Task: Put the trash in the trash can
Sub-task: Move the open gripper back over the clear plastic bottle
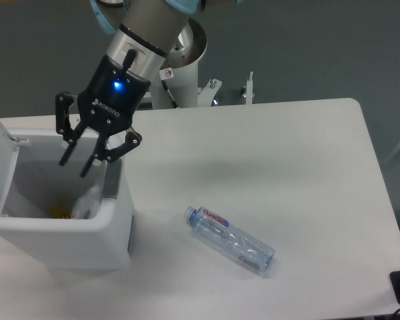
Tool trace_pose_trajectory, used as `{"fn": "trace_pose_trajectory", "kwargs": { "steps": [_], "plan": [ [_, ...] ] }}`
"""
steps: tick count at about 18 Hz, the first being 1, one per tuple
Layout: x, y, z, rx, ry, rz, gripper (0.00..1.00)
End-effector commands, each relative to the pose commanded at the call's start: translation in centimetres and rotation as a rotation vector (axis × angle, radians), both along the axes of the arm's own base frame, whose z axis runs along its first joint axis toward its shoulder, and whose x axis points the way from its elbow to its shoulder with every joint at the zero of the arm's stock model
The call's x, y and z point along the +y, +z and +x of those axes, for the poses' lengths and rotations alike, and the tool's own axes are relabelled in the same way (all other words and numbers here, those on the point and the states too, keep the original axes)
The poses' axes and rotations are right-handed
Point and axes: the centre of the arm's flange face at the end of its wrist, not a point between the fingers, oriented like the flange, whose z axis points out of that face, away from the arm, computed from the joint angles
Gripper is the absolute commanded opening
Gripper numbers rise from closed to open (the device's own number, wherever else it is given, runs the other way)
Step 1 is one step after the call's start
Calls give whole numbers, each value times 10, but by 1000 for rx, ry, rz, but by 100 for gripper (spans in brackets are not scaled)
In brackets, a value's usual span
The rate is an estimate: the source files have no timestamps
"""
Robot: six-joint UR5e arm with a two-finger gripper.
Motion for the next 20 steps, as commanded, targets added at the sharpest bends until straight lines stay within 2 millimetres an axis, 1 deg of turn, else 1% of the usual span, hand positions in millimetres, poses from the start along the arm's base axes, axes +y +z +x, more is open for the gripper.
{"fn": "trace_pose_trajectory", "kwargs": {
  "steps": [1, 3, 5, 7, 8, 9, 11, 12, 14, 15, 16, 17, 20],
  "plan": [
    [0, -1, -2, 7, 7, -6, 98],
    [-6, -1, -16, 13, 36, -12, 100],
    [-17, -3, -43, 10, 86, -15, 100],
    [-26, -16, -78, -3, 143, -37, 100],
    [-41, -32, -112, -9, 211, -74, 100],
    [-53, -41, -124, -13, 245, -96, 100],
    [-58, -46, -132, -19, 263, -105, 100],
    [-60, -51, -140, -20, 277, -119, 100],
    [-59, -61, -153, -3, 305, -161, 100],
    [-59, -69, -158, 4, 320, -191, 100],
    [-57, -78, -164, 5, 334, -217, 100],
    [-57, -82, -170, 9, 346, -232, 100],
    [-47, -102, -190, -12, 361, -290, 100]
  ]
}}
